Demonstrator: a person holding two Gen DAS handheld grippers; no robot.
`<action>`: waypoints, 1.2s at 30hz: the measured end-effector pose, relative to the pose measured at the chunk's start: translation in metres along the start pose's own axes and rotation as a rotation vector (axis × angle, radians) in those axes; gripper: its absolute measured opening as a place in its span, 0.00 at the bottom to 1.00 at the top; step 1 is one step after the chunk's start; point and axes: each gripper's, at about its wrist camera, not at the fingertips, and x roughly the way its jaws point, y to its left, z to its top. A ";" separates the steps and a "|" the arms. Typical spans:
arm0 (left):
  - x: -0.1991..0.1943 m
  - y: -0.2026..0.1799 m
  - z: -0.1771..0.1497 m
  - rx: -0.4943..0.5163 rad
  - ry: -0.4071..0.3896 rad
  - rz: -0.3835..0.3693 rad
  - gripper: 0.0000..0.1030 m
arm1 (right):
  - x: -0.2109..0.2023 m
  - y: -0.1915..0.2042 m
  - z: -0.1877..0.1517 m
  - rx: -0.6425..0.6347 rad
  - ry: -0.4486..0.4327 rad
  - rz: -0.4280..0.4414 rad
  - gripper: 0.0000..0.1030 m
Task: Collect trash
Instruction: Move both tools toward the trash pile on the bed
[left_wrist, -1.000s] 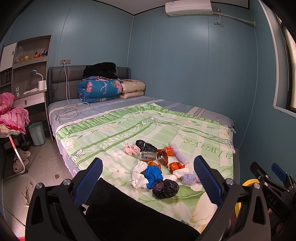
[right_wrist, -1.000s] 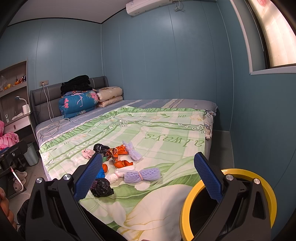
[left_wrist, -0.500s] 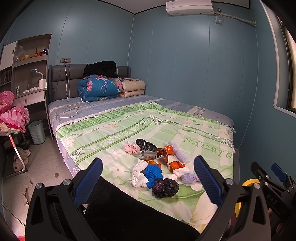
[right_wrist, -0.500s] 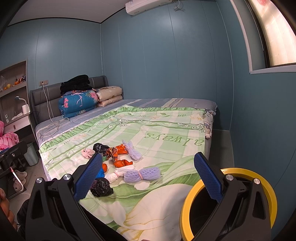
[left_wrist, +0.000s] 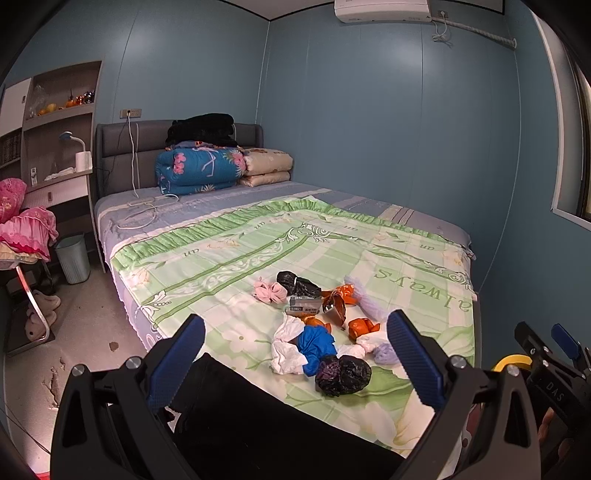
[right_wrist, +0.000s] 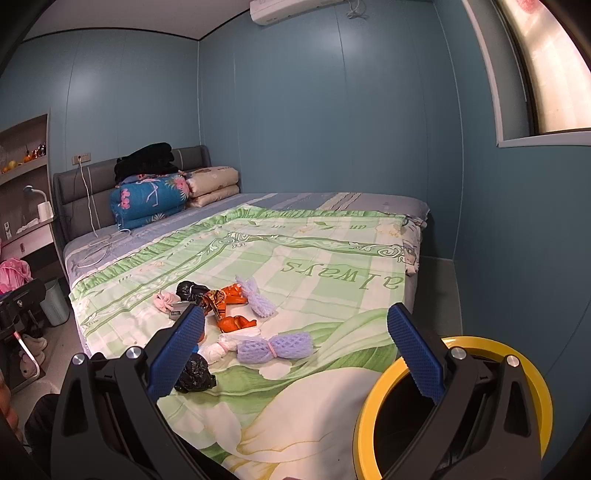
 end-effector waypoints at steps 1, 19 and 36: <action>0.004 0.002 0.000 0.004 0.007 -0.007 0.92 | 0.004 -0.001 -0.001 0.001 0.011 0.006 0.93; 0.127 0.030 -0.005 0.048 0.287 -0.096 0.92 | 0.091 -0.014 0.018 -0.041 0.216 0.069 0.93; 0.241 0.027 -0.024 0.059 0.452 -0.085 0.92 | 0.247 -0.020 -0.017 0.101 0.604 0.094 0.92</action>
